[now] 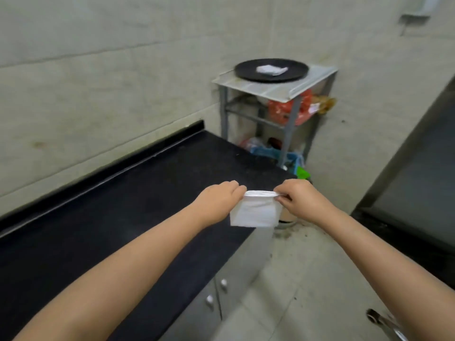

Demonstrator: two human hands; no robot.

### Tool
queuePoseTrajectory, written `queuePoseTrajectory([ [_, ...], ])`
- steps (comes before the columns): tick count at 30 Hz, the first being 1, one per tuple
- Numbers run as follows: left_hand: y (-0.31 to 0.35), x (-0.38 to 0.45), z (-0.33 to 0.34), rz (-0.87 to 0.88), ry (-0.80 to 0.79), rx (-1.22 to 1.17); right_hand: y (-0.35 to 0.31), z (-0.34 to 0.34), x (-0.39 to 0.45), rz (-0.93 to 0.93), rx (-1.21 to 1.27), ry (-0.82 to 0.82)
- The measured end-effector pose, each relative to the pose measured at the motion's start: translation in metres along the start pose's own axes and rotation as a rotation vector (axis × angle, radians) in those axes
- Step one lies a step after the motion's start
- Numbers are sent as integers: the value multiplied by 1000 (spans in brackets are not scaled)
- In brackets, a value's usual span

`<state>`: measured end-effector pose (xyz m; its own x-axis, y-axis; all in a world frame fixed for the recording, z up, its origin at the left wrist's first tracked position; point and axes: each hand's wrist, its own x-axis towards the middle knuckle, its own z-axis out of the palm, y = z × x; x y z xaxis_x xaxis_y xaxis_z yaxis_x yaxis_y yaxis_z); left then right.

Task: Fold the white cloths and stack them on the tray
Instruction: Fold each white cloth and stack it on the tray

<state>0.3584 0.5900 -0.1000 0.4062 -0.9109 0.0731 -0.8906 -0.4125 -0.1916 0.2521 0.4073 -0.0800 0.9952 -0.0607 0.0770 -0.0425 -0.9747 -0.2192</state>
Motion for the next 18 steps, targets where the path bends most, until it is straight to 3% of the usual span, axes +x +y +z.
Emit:
queuePoseTrajectory([
  [4,13,96,-14,-16,-25,49,73,-33,23,47,-60,44],
  [6,9,139,-11,52,113,102,106,-49,42,74,-80,38],
  [11,-25,256,-15,45,201,163,184,-97,123,48,-143,71],
  [14,-55,328,-33,-20,292,44,228,-133,191,13,-162,111],
  [16,-80,375,-49,-126,214,-74,253,-157,236,13,-132,141],
  [18,-102,413,-62,-167,258,-215,275,-177,279,41,-65,173],
])
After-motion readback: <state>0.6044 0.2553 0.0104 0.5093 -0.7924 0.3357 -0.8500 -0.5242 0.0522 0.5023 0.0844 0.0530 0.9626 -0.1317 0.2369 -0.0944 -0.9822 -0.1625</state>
